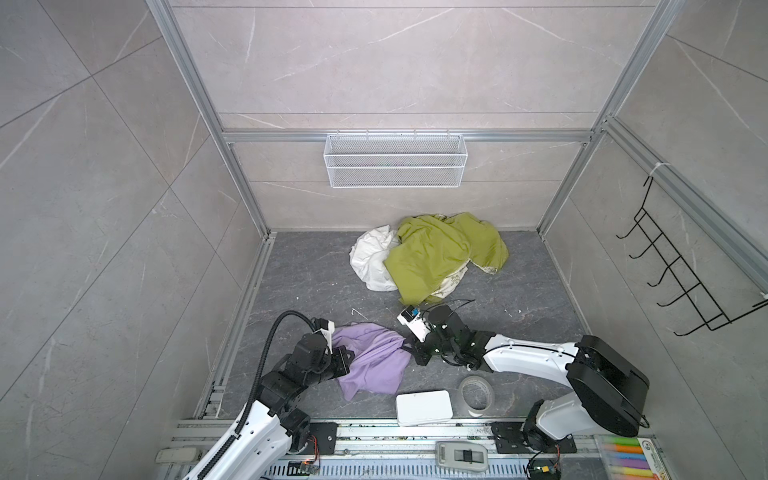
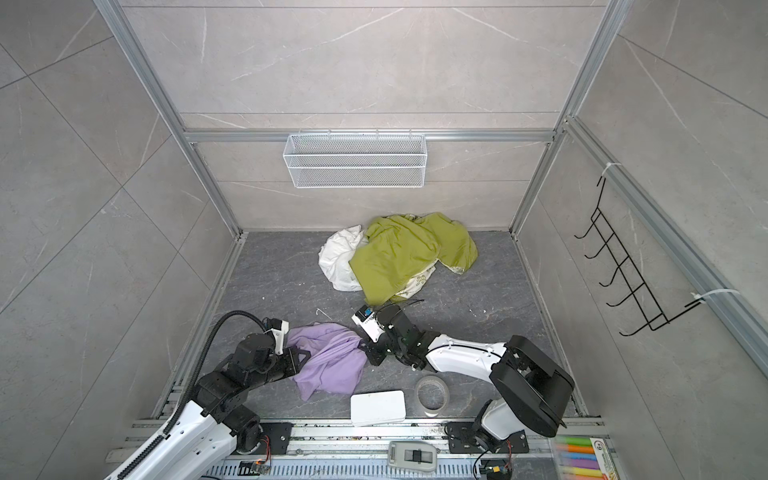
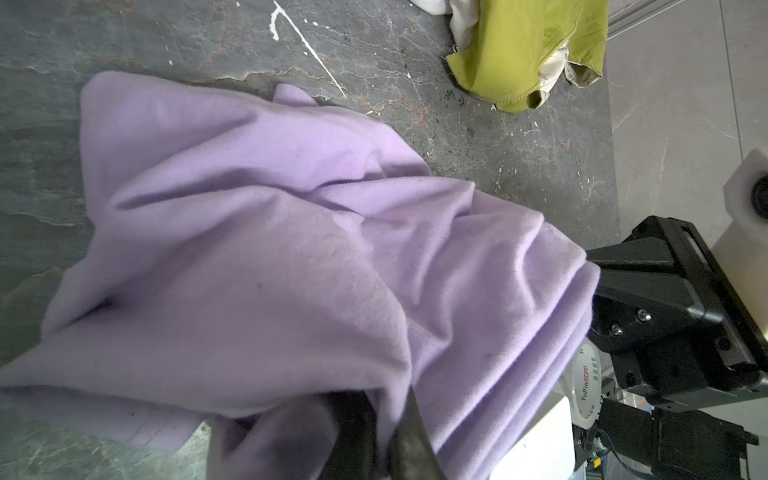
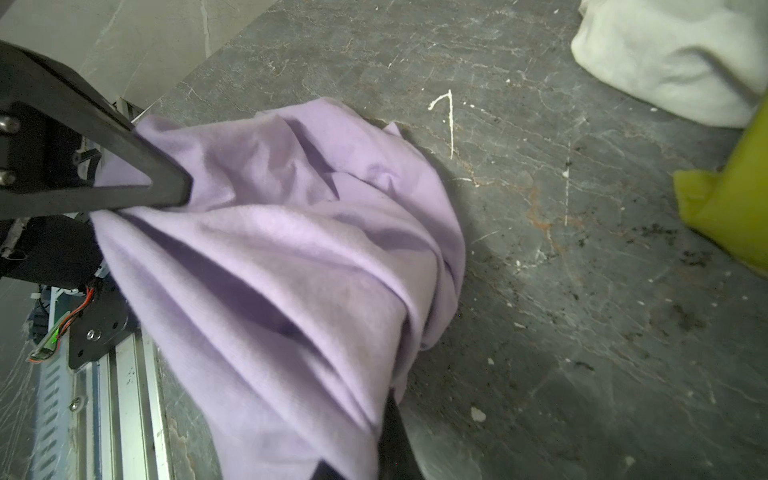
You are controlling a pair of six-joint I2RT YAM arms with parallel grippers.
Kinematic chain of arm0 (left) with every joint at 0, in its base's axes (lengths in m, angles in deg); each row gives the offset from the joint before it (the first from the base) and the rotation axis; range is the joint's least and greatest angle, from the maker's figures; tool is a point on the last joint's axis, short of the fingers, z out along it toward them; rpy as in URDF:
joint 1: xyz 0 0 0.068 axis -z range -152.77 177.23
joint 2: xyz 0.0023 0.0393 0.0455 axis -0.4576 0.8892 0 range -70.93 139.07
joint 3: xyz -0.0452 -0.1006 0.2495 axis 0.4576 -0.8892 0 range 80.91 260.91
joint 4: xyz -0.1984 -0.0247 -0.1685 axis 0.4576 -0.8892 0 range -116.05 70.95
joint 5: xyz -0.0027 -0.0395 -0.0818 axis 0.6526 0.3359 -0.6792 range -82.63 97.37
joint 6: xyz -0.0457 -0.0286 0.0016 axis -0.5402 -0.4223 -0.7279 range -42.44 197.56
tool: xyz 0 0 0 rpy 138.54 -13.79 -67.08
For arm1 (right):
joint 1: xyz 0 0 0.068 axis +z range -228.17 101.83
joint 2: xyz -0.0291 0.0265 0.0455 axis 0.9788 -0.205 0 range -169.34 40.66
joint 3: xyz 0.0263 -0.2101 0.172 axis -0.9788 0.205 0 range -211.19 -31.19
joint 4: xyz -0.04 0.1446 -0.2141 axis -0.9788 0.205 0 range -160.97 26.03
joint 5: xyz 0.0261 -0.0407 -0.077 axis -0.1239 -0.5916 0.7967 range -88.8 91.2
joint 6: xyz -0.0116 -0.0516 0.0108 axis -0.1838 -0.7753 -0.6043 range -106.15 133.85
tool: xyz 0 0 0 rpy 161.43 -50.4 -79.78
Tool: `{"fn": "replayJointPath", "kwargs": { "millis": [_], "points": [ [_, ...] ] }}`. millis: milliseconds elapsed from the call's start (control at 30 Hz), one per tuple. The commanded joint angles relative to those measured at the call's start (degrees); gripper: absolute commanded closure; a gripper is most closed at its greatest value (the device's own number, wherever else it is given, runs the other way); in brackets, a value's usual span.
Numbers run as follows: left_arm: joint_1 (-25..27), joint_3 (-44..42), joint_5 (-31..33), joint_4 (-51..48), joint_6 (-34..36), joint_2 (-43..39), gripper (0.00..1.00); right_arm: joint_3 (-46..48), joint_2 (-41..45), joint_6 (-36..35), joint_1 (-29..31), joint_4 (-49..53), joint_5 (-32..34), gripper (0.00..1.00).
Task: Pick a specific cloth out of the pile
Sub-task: 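Lower the lavender cloth onto the floor nearer the robot with both grippers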
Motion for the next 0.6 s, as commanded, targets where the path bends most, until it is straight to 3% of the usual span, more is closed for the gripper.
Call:
{"fn": "replayJointPath", "kwargs": {
  "millis": [0, 567],
  "points": [
    [0.1, -1.6, 3.1, 0.3, -1.5, -2.4, 1.00, 1.8, -0.1, 1.1, -1.3, -1.0, 1.1, 1.00],
    [0.1, -5.6, 6.0, -1.3, -2.8, -5.2, 1.00, 5.6, -0.8, 2.4, -2.8, -3.5, 0.8, 1.00]
  ]
}}
